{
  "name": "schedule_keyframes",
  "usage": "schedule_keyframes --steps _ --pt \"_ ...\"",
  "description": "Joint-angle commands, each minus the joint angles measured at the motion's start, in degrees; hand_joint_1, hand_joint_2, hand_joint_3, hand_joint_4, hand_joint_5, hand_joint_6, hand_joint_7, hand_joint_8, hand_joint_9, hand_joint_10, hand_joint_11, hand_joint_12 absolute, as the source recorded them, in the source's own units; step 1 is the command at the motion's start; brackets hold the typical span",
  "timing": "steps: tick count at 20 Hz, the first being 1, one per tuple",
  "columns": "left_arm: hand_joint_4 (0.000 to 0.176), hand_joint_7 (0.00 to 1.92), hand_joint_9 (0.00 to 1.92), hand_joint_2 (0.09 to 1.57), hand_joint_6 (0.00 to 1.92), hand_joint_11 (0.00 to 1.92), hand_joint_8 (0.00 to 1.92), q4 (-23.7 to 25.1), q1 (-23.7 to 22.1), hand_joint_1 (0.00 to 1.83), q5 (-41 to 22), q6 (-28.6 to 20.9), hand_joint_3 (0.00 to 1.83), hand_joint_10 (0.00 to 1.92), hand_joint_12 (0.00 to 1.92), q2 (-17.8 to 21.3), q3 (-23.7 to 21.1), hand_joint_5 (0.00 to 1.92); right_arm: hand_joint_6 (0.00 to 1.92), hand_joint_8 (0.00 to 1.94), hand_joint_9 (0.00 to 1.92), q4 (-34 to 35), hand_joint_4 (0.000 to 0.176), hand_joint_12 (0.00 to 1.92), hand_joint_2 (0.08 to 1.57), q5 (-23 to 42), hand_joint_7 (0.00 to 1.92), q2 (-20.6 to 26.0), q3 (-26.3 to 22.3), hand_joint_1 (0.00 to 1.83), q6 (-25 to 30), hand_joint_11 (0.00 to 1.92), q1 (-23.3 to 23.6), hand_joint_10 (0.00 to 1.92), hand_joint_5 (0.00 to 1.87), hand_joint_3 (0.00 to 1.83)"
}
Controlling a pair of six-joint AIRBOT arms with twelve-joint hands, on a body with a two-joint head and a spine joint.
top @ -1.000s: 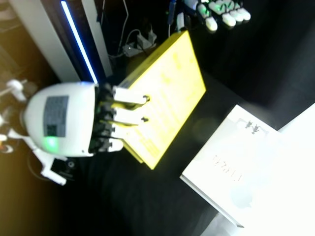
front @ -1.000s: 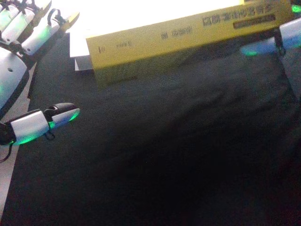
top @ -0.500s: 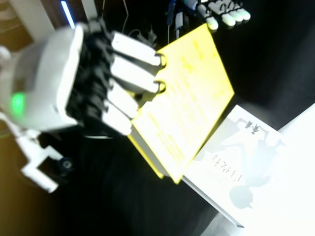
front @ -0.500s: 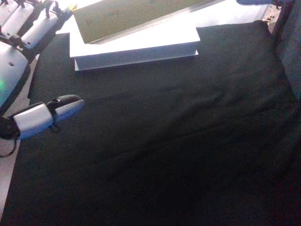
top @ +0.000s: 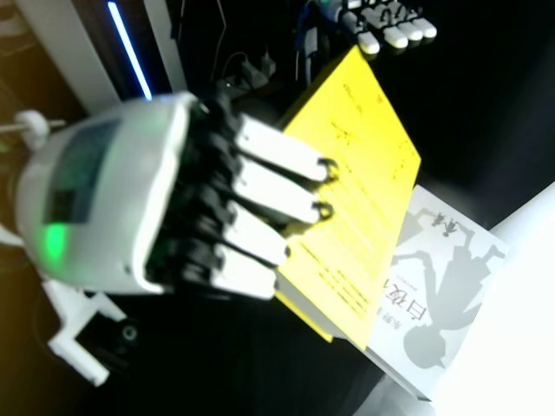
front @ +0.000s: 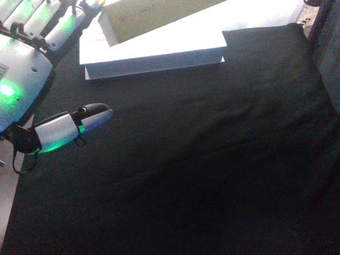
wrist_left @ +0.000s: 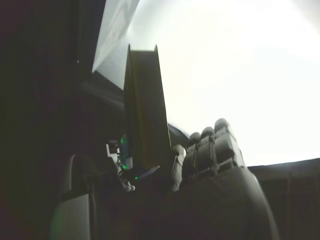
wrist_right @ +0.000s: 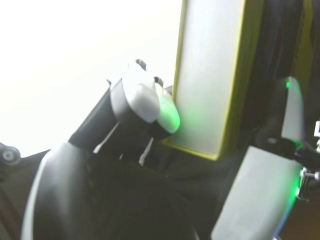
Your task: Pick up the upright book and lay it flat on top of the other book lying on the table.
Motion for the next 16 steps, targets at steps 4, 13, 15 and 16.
schedule_keyframes --steps 4,13,15,16 --pt "0.130 0.00 0.00 1.08 0.00 0.00 0.00 5.39 -0.58 0.51 -5.60 -0.09 0.02 0.00 0.00 -0.15 -0.26 0.00 1.92 1.94 1.62 5.35 0.089 1.92 0.74 5.28 1.49 -0.23 1.37 1.55 1.12 1.55 1.27 1.92 1.32 0.93" --pt "0.123 0.00 0.00 1.10 0.00 0.00 0.00 3.98 -0.21 0.48 -6.30 -0.09 0.01 0.00 0.00 0.91 -0.14 0.00 1.92 1.94 1.55 7.75 0.176 1.92 0.76 4.64 1.43 0.76 2.07 1.47 1.13 1.57 1.21 1.92 1.27 1.00" --pt "0.156 0.00 0.00 1.11 0.00 0.00 0.00 3.48 -0.19 0.48 -6.22 -0.09 0.01 0.00 0.00 0.86 0.01 0.00 1.92 1.94 1.55 8.42 0.176 1.92 0.74 4.97 1.43 1.05 2.05 1.48 1.13 1.58 1.21 1.92 1.26 1.00" --pt "0.155 0.00 0.00 1.11 0.00 0.00 0.00 3.41 -0.19 0.48 -6.09 -0.09 0.01 0.00 0.00 0.84 0.07 0.00 1.92 1.94 1.55 8.55 0.176 1.92 0.75 5.03 1.43 1.11 2.07 1.48 1.13 1.57 1.21 1.92 1.27 1.00"
